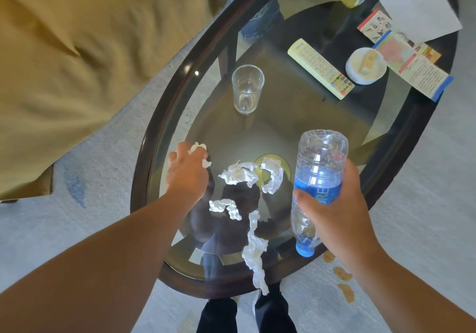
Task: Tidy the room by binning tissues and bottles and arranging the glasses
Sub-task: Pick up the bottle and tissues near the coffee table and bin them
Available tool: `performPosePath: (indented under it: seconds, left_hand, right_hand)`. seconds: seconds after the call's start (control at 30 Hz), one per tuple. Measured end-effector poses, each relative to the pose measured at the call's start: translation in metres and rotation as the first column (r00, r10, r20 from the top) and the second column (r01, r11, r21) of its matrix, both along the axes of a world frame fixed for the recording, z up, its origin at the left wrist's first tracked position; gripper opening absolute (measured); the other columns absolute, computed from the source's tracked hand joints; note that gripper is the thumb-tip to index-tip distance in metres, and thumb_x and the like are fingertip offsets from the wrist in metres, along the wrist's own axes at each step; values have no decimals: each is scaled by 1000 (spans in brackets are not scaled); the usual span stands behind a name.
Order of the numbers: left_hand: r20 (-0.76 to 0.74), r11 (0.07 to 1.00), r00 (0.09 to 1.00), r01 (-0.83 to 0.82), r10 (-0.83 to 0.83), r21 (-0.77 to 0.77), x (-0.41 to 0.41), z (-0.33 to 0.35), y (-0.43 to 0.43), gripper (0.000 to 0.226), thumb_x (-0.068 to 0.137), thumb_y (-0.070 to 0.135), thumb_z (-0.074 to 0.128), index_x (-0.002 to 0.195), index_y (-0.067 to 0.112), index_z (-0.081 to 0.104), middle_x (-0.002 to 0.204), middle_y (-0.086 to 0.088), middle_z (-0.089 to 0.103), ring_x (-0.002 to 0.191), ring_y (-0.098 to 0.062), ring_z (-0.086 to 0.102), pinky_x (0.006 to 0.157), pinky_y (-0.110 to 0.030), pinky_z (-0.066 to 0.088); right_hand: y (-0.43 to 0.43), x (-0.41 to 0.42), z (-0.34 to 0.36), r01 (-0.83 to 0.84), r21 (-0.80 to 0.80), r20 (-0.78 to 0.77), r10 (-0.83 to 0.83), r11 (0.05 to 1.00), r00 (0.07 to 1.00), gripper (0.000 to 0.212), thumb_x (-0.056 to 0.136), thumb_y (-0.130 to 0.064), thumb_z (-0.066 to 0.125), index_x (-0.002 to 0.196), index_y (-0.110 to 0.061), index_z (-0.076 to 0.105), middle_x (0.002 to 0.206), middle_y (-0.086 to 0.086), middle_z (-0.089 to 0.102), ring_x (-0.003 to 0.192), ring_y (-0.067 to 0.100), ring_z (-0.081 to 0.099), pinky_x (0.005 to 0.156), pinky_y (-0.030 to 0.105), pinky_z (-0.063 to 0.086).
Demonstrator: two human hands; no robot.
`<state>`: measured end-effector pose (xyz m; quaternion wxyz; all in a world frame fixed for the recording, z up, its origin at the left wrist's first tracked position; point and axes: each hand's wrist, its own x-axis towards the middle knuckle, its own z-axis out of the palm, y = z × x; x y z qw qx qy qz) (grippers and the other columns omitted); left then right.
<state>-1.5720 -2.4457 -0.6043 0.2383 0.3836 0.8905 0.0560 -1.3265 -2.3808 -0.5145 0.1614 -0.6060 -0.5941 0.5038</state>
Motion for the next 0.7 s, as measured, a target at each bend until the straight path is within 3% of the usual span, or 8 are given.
performPosePath:
  seconds: [0.23, 0.3, 0.4, 0.53, 0.7]
  left_hand:
    - [31, 999, 999, -36, 37, -30, -4, 3, -4, 24, 88, -3, 40, 105, 11, 51, 109, -11, 51, 95, -27, 50, 77, -37, 47]
    - [55, 998, 997, -54, 53, 15, -4, 11, -6, 24, 90, 0, 46, 109, 14, 47, 103, -8, 50, 89, -25, 52, 71, -34, 45]
    - [95, 998, 994, -58, 55, 33, -4, 26, -11, 25, 91, 7, 49, 114, 17, 48, 102, -1, 45, 90, -23, 54, 74, -33, 49]
    - [67, 999, 997, 35, -37, 39, -1, 45, -25, 16, 91, 11, 41, 94, 10, 57, 102, -6, 48, 81, -20, 56, 74, -31, 51]
    - [70, 990, 990, 118, -123, 76, 13, 64, -43, 22, 94, 1, 41, 89, 14, 58, 96, 0, 50, 80, -13, 53, 67, -20, 41]
  right_hand:
    - [-2, -1, 1, -10, 1, -9, 10, 1000, 1000, 69, 77, -20, 78, 123, -47, 34, 93, -45, 50, 94, -18, 55, 69, 15, 47]
    - [-2, -1, 5, -13, 4, -10, 13, 1000, 1000, 70, 77, -21, 78, 123, -48, 34, 94, -45, 49, 95, -18, 54, 70, 15, 47]
    - [-4, -3, 15, -19, 12, -20, 19, 1000, 1000, 70, 76, -22, 79, 123, -48, 34, 94, -46, 50, 95, -18, 54, 71, 17, 47]
    - [-8, -3, 31, -8, 11, -49, 9, 1000, 999, 68, 77, -22, 78, 126, -44, 37, 100, -33, 56, 94, -14, 57, 73, 17, 48]
    - [-15, -2, 44, -28, 15, -60, 29, 1000, 998, 72, 78, -21, 77, 134, -37, 37, 110, -23, 56, 95, -14, 56, 64, 8, 47]
